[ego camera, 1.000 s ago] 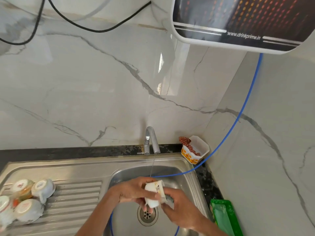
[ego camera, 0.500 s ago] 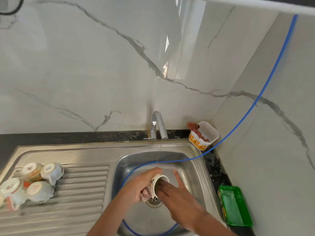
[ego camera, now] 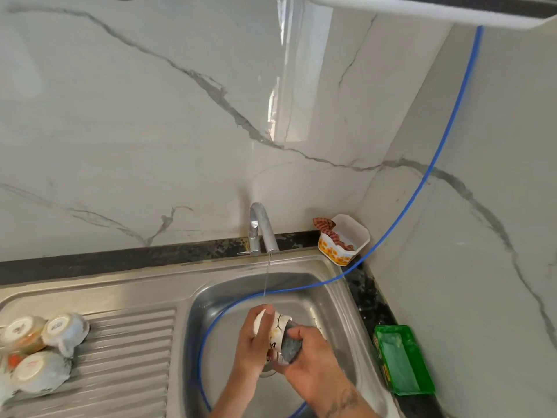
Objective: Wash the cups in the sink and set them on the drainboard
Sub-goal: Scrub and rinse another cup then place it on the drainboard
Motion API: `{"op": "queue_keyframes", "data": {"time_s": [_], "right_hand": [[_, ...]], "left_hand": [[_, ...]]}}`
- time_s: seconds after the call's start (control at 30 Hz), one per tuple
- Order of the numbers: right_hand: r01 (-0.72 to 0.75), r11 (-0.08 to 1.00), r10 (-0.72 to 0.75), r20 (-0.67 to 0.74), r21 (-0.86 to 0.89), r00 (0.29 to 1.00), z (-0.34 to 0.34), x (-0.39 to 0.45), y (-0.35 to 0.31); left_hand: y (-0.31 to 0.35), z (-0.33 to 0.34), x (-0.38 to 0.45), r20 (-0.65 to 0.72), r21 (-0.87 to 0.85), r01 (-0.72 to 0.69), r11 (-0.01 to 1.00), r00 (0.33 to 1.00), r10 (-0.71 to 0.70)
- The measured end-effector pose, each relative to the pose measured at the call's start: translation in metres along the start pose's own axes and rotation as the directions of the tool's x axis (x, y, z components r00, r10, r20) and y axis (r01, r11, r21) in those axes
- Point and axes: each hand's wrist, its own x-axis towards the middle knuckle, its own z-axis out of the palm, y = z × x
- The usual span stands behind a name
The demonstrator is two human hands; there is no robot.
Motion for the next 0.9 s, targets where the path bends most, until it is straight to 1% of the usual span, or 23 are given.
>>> {"op": "queue_keyframes", "data": {"time_s": [0.07, 0.13, 0.2, 0.27, 0.3, 0.33, 0.4, 0.43, 0.47, 0.5, 0.53, 0.57, 0.6, 0.63, 0.67, 0.7, 0.77, 0.8, 0.83, 0.87, 0.9], "right_hand": [[-0.004, 0.999, 0.003, -0.025, -0.033, 1.000, 0.009, -0.005, 0.002], [0.026, 0.990, -0.030, -0.021, -0.141, 0.999, 0.017, -0.014, 0.003], [0.079, 0.952, -0.071, 0.038, -0.295, 0.997, 0.013, -0.019, 0.003], [0.158, 0.859, -0.100, 0.143, -0.487, 0.985, 0.006, -0.031, -0.002], [0.168, 0.815, -0.096, 0.157, -0.554, 0.983, 0.001, -0.034, -0.008], [0.174, 0.791, -0.115, 0.136, -0.587, 0.984, -0.009, -0.031, -0.015], [0.141, 0.834, -0.117, 0.080, -0.533, 0.990, -0.031, -0.031, -0.031], [0.150, 0.851, -0.151, 0.038, -0.503, 0.988, -0.047, -0.032, -0.038], [0.180, 0.861, -0.203, 0.001, -0.476, 0.979, -0.065, -0.033, -0.045], [0.234, 0.851, -0.289, -0.046, -0.471, 0.956, -0.085, -0.031, -0.051], [0.287, 0.802, -0.394, -0.103, -0.524, 0.913, -0.106, -0.030, -0.056], [0.307, 0.724, -0.504, -0.169, -0.618, 0.847, -0.126, -0.030, -0.061], [0.289, 0.638, -0.596, -0.220, -0.714, 0.772, -0.144, -0.028, -0.065], [0.255, 0.571, -0.659, -0.251, -0.780, 0.709, -0.161, -0.028, -0.068], [0.204, 0.500, -0.697, -0.251, -0.842, 0.671, -0.170, -0.024, -0.068], [0.144, 0.444, -0.702, -0.243, -0.884, 0.669, -0.179, -0.024, -0.068], [0.036, 0.312, -0.698, -0.204, -0.949, 0.687, -0.193, -0.012, -0.059], [-0.004, 0.262, -0.712, -0.196, -0.965, 0.674, -0.200, -0.007, -0.053], [-0.018, 0.220, -0.723, -0.175, -0.975, 0.669, -0.199, 0.001, -0.052], [-0.021, 0.154, -0.756, -0.132, -0.988, 0.641, -0.194, 0.005, -0.049], [0.024, 0.081, -0.796, -0.050, -0.996, 0.604, -0.184, 0.008, -0.050]], "left_hand": [[-0.005, 0.003, -0.004, -0.004, -0.011, -0.067, 0.998, 0.998, 0.067], [-0.010, 0.001, 0.001, 0.013, -0.003, -0.068, 0.998, 0.998, 0.068], [-0.009, -0.004, 0.009, 0.081, -0.029, 0.018, 0.999, 0.997, -0.015], [-0.012, -0.013, 0.019, 0.157, -0.012, 0.133, 0.991, 0.979, -0.130], [-0.015, -0.016, 0.024, 0.157, -0.005, 0.174, 0.985, 0.973, -0.171], [-0.017, -0.017, 0.029, 0.141, -0.017, 0.220, 0.975, 0.966, -0.216], [-0.017, -0.018, 0.035, 0.097, -0.154, 0.326, 0.933, 0.945, -0.314], [-0.016, -0.017, 0.037, 0.094, -0.227, 0.359, 0.905, 0.933, -0.346], [-0.015, -0.017, 0.040, 0.098, -0.278, 0.384, 0.880, 0.923, -0.372], [-0.011, -0.016, 0.042, 0.114, -0.315, 0.422, 0.850, 0.906, -0.408], [-0.009, -0.014, 0.044, 0.134, -0.353, 0.463, 0.813, 0.885, -0.446], [-0.007, -0.010, 0.046, 0.160, -0.404, 0.504, 0.763, 0.860, -0.484], [-0.005, -0.006, 0.052, 0.178, -0.471, 0.530, 0.705, 0.840, -0.513], [-0.001, 0.001, 0.058, 0.196, -0.542, 0.548, 0.637, 0.819, -0.539], [0.002, 0.003, 0.068, 0.197, -0.609, 0.551, 0.570, 0.801, -0.565], [0.004, 0.011, 0.078, 0.213, -0.645, 0.567, 0.512, 0.778, -0.592], [0.009, 0.023, 0.097, 0.232, -0.674, 0.587, 0.449, 0.745, -0.626], [0.010, 0.028, 0.105, 0.245, -0.687, 0.591, 0.422, 0.735, -0.632], [0.012, 0.032, 0.115, 0.259, -0.703, 0.591, 0.397, 0.732, -0.630], [0.014, 0.036, 0.120, 0.265, -0.712, 0.590, 0.381, 0.729, -0.631], [0.015, 0.039, 0.125, 0.261, -0.719, 0.585, 0.376, 0.728, -0.635]]}}
